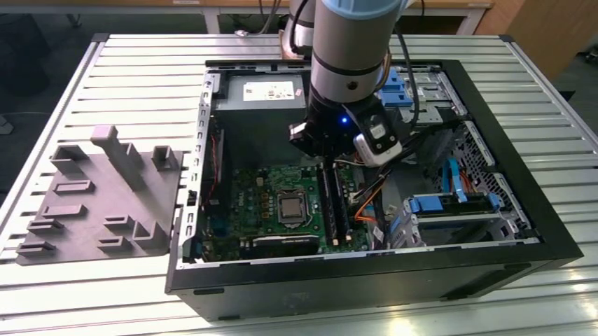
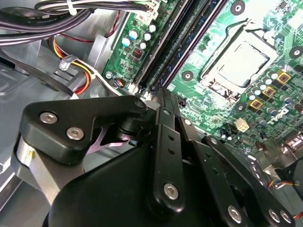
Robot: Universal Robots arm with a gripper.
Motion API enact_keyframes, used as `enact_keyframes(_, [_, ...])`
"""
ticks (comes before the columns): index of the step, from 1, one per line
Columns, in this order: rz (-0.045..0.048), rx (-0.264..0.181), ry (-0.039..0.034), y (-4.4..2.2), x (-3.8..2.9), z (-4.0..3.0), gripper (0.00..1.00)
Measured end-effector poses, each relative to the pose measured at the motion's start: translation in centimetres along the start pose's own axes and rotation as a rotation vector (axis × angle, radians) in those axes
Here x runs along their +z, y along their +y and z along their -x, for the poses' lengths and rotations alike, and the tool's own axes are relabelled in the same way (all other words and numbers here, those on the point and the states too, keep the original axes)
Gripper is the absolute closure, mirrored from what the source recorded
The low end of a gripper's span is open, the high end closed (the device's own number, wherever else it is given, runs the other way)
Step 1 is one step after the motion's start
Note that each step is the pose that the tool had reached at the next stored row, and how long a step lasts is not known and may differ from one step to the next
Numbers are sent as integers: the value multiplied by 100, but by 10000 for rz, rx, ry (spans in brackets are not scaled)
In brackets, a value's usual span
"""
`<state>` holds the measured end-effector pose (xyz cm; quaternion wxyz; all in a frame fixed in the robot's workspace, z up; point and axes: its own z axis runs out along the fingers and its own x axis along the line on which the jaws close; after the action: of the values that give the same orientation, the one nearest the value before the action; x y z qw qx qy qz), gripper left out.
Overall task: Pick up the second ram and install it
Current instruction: 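Press down the second ram until it locks into place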
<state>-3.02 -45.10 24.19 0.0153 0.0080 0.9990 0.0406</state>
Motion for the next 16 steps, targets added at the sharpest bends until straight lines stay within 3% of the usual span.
enact_keyframes(16, [-1, 7, 0, 25, 24, 0, 89])
